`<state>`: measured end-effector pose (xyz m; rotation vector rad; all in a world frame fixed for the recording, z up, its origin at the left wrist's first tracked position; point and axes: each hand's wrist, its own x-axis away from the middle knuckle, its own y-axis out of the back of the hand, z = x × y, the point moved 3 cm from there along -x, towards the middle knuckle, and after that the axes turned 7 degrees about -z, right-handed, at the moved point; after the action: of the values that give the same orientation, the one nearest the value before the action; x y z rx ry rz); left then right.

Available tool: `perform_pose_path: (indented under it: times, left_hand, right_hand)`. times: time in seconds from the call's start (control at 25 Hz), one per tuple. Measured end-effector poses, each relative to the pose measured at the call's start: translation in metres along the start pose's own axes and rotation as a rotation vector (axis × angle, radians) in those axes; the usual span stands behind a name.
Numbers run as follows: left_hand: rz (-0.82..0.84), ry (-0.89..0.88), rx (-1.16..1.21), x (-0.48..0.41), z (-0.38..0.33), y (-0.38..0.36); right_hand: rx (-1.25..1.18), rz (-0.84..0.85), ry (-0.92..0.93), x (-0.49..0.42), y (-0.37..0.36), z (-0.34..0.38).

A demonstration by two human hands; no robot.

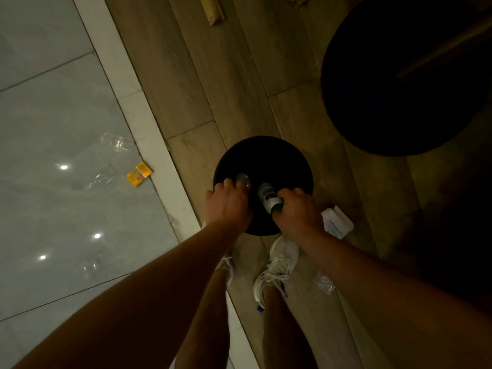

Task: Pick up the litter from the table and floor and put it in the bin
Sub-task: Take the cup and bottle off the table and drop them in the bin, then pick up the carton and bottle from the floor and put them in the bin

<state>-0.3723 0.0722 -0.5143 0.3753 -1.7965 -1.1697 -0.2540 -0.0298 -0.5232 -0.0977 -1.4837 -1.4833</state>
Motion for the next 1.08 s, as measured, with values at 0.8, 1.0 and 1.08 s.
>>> perform_pose_path:
  times: [0.8,1.0,1.08]
  left_hand:
    - [0.221,0.030,0.172,0.182,-0.025,0.152]
    - [0.279,0.013,0.271,0.246,-0.035,0.196]
    - [0.305,-0.015,0.265,0.264,-0.034,0.204]
  right_hand:
    - [-0.394,0.216,-0.219,0.203,0.097,-0.006]
    - [-0.437,0.164,-0.274,0.284,0.129,-0.038]
    - [-0.488,0.114,-0.339,0.320,0.132,-0.055]
